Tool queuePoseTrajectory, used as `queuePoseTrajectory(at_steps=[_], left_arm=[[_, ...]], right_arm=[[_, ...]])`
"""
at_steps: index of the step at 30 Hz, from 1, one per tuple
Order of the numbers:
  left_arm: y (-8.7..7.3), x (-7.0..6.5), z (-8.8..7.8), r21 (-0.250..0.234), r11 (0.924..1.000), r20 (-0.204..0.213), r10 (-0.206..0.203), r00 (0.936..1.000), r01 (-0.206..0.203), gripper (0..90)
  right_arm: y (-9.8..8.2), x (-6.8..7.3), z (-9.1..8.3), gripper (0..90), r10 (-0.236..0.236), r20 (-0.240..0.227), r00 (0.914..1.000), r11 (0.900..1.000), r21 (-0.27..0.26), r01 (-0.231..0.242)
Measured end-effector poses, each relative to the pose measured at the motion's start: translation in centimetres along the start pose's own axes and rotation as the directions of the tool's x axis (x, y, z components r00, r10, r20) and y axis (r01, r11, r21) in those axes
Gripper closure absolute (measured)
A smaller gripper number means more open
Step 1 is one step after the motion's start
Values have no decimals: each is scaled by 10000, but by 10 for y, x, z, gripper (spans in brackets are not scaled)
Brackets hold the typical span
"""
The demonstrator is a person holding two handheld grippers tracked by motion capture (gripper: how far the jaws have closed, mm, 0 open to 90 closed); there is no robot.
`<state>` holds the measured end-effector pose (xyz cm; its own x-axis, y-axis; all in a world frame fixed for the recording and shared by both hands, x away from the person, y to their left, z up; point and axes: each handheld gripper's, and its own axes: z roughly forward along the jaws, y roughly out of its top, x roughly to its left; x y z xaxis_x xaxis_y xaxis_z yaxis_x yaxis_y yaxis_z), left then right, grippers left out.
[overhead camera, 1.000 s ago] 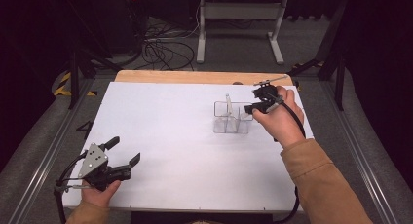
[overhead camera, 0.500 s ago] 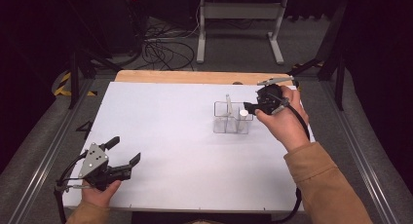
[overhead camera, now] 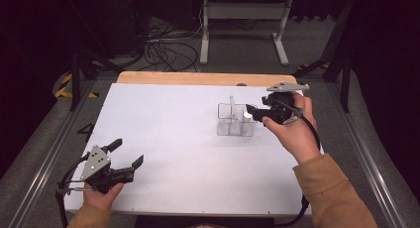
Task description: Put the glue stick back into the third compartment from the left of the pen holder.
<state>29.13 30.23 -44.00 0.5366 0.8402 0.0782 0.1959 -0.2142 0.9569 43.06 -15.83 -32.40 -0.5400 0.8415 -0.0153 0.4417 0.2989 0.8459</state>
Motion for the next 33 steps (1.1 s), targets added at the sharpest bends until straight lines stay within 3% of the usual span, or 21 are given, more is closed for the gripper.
queuePoseTrajectory(at_steps=[7,19,28,33], left_arm=[[0,0,1,4,10000,20,33,10000,-33,131],[0,-1,0,4,10000,12,49,10000,-49,131],[1,-1,0,-2,10000,7,47,10000,-47,131],[0,-1,0,1,10000,34,25,10000,-25,131]], right_arm=[[-4,1,-13,347,-175,-183,9997,9968,-789,160],[-10,4,-28,316,-654,-516,9965,9858,-1583,565],[-14,3,-33,302,-687,-732,9949,9812,-1854,541],[-21,4,-39,286,-726,-1157,9906,9731,-2259,450]])
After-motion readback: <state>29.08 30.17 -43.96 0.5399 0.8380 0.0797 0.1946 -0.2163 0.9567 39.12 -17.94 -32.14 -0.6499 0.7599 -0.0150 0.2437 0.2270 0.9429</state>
